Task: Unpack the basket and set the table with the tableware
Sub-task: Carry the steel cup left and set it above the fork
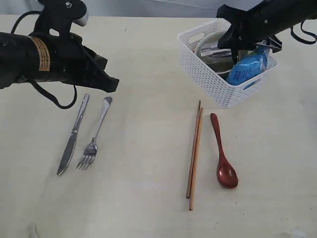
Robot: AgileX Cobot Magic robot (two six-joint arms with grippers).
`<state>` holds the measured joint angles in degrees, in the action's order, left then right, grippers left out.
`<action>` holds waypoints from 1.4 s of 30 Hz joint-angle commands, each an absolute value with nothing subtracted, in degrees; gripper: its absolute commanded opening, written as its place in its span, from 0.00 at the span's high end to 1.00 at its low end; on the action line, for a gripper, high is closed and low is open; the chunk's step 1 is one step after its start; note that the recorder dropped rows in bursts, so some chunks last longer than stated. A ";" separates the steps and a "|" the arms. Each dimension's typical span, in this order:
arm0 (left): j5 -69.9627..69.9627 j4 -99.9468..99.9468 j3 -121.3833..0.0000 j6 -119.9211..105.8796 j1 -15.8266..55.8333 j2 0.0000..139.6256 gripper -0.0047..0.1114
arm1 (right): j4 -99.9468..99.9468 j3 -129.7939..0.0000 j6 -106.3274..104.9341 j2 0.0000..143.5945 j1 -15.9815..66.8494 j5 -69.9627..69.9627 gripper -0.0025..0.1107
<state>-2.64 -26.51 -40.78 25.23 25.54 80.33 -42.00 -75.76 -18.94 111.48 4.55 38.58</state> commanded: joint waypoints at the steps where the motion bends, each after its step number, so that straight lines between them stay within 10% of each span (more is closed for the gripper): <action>1: -3.64 -26.36 -40.63 25.58 25.91 80.28 0.96 | -39.12 -75.52 -19.73 110.01 4.19 37.52 0.98; 15: -10.30 -26.30 -40.63 29.11 14.27 80.28 0.96 | -30.98 -81.80 -29.40 97.05 21.63 42.44 0.98; 24: -13.67 -26.07 -40.39 30.93 5.68 80.28 0.96 | -5.97 -108.88 -13.27 119.74 38.24 53.88 0.98; 42: -17.81 -26.95 -40.39 32.37 5.68 80.28 0.96 | -9.62 -145.91 -21.86 147.85 41.38 69.96 0.98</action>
